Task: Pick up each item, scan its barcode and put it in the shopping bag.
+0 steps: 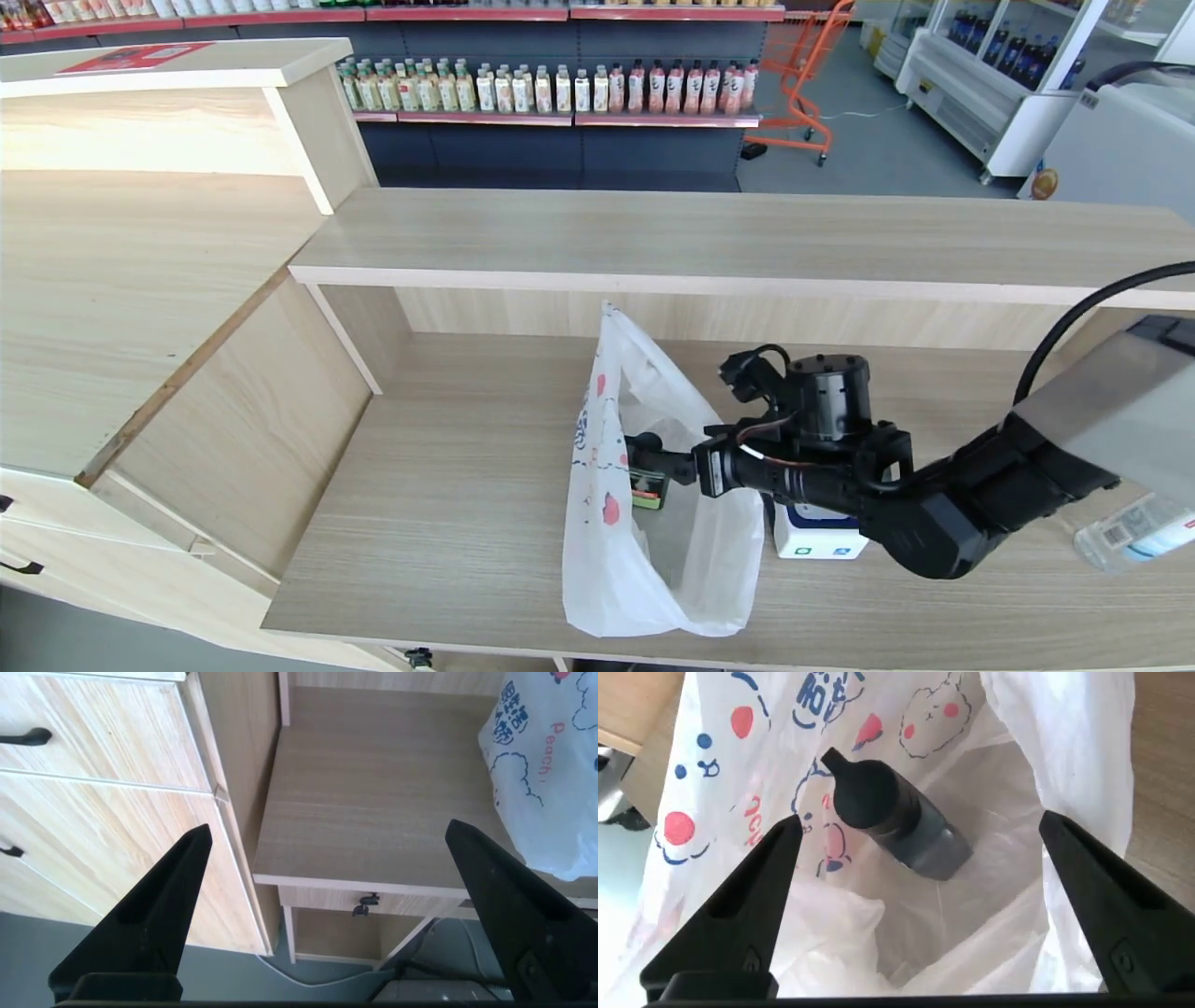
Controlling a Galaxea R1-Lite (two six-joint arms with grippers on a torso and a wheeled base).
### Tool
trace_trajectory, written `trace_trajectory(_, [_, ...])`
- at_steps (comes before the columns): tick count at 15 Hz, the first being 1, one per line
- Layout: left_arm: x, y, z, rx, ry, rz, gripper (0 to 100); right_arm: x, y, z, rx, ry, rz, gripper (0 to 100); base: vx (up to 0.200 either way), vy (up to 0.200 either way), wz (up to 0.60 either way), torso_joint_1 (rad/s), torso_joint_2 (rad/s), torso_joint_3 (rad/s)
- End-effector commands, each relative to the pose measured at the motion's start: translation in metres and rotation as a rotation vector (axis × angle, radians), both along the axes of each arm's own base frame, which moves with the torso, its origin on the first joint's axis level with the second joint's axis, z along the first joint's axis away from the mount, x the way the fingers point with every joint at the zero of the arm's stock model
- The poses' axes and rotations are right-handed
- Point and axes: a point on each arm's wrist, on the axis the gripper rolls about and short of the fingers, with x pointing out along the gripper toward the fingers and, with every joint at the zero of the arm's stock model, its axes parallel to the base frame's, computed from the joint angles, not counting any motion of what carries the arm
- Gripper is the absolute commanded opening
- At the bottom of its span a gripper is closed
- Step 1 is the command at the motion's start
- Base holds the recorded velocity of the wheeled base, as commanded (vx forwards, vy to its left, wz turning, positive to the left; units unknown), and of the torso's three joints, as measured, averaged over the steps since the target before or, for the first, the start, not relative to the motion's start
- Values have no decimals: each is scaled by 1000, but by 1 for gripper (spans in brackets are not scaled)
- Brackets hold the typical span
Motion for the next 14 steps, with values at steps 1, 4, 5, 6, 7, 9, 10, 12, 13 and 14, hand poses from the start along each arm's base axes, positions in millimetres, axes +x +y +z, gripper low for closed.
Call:
trace_trajectory(1, [0, 0, 0, -1, 0, 0, 100, -19, -27, 48, 80, -44, -65, 100, 0, 0, 0, 0, 0, 0])
trace_trajectory(4, [0, 0, 0, -1, 0, 2, 100, -41, -59, 79, 119, -114, -127, 100, 0, 0, 0, 0, 0, 0])
trace_trajectory(5, [0, 0, 0, -1, 0, 2, 100, -57, -72, 94, 132, -146, -149, 100, 0, 0, 0, 0, 0, 0])
trace_trajectory(6, [0, 0, 0, -1, 0, 0, 100, -78, -88, 103, 121, -141, -176, 100, 0, 0, 0, 0, 0, 0])
trace_trajectory(7, [0, 0, 0, -1, 0, 0, 100, -105, -106, 106, 85, -132, -235, 100, 0, 0, 0, 0, 0, 0])
trace_trajectory(9, [0, 0, 0, -1, 0, 2, 100, -149, -136, 100, -14, -129, -376, 100, 0, 0, 0, 0, 0, 0])
trace_trajectory(10, [0, 0, 0, -1, 0, 0, 100, -157, -143, 97, -31, -126, -417, 100, 0, 0, 0, 0, 0, 0])
trace_trajectory(12, [0, 0, 0, -1, 0, 2, 100, -186, -157, 98, -32, -145, -496, 100, 0, 0, 0, 0, 0, 0])
trace_trajectory(13, [0, 0, 0, -1, 0, 0, 100, -198, -160, 97, -34, -146, -514, 100, 0, 0, 0, 0, 0, 0])
trace_trajectory(14, [0, 0, 0, -1, 0, 0, 100, -215, -164, 91, -48, -140, -546, 100, 0, 0, 0, 0, 0, 0])
